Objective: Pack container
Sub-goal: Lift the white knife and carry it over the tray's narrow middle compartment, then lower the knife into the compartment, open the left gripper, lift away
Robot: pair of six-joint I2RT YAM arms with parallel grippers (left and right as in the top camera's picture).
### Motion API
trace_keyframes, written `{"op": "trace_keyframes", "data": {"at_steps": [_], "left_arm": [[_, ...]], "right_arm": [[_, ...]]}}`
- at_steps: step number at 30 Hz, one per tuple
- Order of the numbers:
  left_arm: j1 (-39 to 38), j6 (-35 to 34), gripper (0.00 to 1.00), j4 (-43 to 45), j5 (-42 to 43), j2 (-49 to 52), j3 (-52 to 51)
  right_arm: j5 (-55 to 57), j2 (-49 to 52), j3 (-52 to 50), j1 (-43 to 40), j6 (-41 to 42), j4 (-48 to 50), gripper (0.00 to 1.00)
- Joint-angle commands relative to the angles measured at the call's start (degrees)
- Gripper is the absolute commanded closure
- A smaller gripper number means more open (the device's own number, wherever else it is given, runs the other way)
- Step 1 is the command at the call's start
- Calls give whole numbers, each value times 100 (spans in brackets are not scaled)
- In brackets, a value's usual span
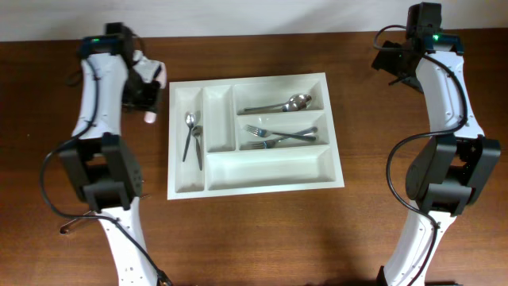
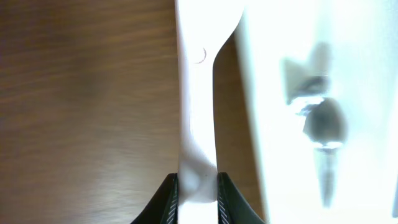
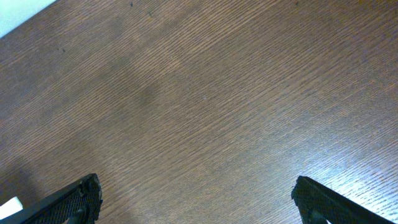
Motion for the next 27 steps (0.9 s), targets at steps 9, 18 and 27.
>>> {"op": "trace_keyframes", "data": {"at_steps": [9, 18, 27], "left_arm": [[-951, -1917, 98, -356, 92, -42, 138], [-1469, -2826, 98, -892, 103, -42, 138], [-2092, -3165, 98, -671, 81, -39, 136]], "right_arm": [[11, 74, 92, -2, 9, 0, 1], [11, 74, 92, -2, 9, 0, 1], [11, 74, 92, -2, 9, 0, 1]]}}
